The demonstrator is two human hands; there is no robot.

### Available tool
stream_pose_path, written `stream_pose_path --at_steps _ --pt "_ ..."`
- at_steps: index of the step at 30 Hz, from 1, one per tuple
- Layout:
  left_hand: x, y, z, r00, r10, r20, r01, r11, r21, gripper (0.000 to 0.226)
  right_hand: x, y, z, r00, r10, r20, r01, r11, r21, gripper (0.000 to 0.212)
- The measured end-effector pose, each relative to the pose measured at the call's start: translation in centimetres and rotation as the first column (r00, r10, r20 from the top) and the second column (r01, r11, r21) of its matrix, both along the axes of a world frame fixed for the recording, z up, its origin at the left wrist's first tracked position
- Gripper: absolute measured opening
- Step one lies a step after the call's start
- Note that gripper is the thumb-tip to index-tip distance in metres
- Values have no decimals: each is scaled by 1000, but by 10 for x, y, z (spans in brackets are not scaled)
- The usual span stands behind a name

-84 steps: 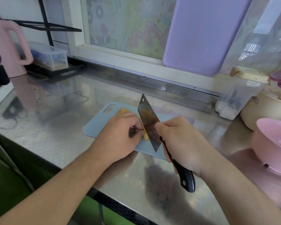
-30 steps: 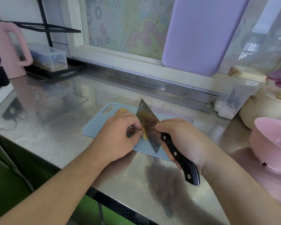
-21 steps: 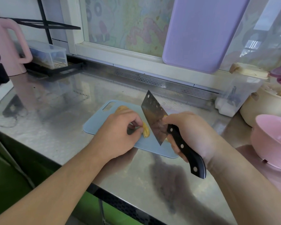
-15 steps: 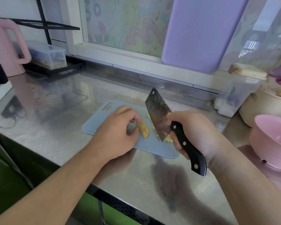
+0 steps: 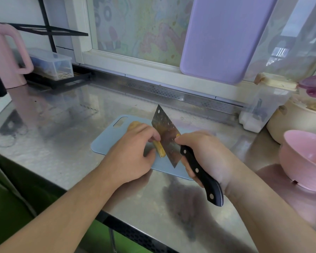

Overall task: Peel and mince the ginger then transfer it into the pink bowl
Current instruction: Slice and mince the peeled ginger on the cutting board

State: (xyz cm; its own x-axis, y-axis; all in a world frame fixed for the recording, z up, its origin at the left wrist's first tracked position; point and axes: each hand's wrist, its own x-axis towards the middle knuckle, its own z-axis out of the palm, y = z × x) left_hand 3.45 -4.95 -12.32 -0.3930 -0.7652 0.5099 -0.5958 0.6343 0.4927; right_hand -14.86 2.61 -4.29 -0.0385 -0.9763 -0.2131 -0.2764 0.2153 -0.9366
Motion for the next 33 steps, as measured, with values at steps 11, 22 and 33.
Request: stream_pose_path --at_steps 11,22,33 --pt "-1 -1 -1 998 -13 -58 13 1000 0 23 -3 -4 -5 986 92 -142 -90 996 18 15" --pt "2 -2 7 951 133 -279 -146 989 -29 27 1 3 1 922 22 -386 -109 973 -204 26" --pt "-12 -1 120 941 -102 322 48 984 173 23 24 13 -14 774 -30 -632 -192 941 -280 24"
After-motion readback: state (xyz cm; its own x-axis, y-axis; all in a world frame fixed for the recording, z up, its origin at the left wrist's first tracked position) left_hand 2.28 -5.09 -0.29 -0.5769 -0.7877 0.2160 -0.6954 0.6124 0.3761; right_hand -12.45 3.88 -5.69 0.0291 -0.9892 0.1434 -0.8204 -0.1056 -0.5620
